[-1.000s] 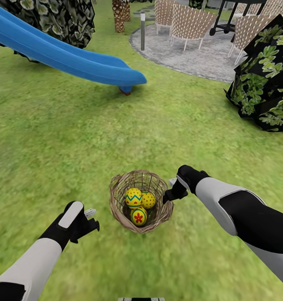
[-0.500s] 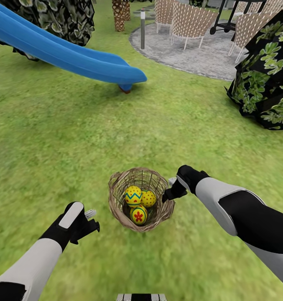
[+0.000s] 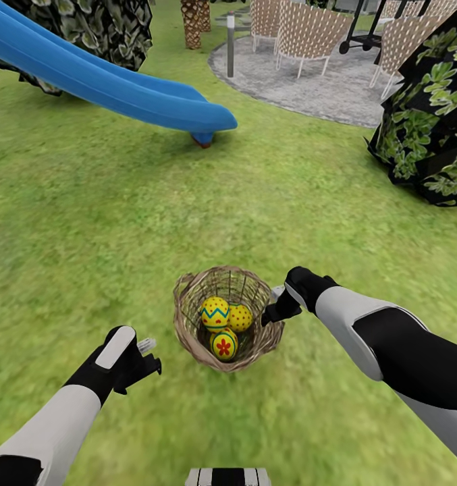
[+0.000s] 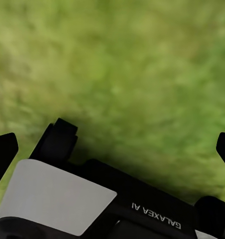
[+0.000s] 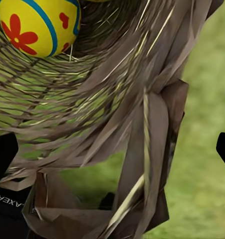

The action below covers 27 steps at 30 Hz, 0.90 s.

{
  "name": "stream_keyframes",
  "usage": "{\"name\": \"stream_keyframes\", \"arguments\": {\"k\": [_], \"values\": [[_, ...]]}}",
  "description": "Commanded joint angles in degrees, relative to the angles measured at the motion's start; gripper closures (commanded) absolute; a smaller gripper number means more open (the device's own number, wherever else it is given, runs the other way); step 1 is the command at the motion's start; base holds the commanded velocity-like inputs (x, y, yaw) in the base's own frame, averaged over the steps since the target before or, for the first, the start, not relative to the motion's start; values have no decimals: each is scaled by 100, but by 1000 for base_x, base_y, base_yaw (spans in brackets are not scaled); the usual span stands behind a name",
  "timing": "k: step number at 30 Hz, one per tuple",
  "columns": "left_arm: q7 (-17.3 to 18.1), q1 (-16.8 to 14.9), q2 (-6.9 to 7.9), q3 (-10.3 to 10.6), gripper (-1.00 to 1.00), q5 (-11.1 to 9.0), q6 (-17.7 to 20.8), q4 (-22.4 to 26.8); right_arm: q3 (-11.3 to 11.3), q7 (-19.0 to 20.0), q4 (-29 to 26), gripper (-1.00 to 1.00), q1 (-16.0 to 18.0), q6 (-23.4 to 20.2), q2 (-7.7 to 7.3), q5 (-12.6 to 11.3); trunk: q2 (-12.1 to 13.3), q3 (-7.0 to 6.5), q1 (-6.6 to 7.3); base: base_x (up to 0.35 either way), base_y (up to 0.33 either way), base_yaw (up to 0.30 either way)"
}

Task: Take the three Easter eggs out of the wicker basket on the lawn in the garden, then place them on the lawn next to a single tree (choose any tree) so that all three eggs are next to the same tree and none are left in the basket.

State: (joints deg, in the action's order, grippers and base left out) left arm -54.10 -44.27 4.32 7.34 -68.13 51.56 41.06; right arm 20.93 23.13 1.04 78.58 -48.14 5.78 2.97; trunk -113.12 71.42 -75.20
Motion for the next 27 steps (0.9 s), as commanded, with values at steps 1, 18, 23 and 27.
{"name": "stream_keyframes", "arguments": {"k": [1, 18, 23, 27], "values": [[-57, -3, 8, 31, -100, -60, 3, 8, 40, 60, 11, -100, 8, 6, 2, 30, -44, 22, -22, 0, 0, 0], [-57, 54, 8, 57, -100, -60, 3, 8, 34, 60, 5, -100, 8, 24, -2, -13, -725, 328, -395, 0, 0, 0], [-57, 59, 8, 57, -100, -60, 3, 8, 26, 60, 2, -100, 8, 26, -6, -30, -926, 417, -505, 0, 0, 0], [-57, 71, 13, 64, -100, -57, -87, -5, 22, 56, 9, 100, 8, 426, -7, -11, -926, 417, -505, 0, 0, 0]]}}
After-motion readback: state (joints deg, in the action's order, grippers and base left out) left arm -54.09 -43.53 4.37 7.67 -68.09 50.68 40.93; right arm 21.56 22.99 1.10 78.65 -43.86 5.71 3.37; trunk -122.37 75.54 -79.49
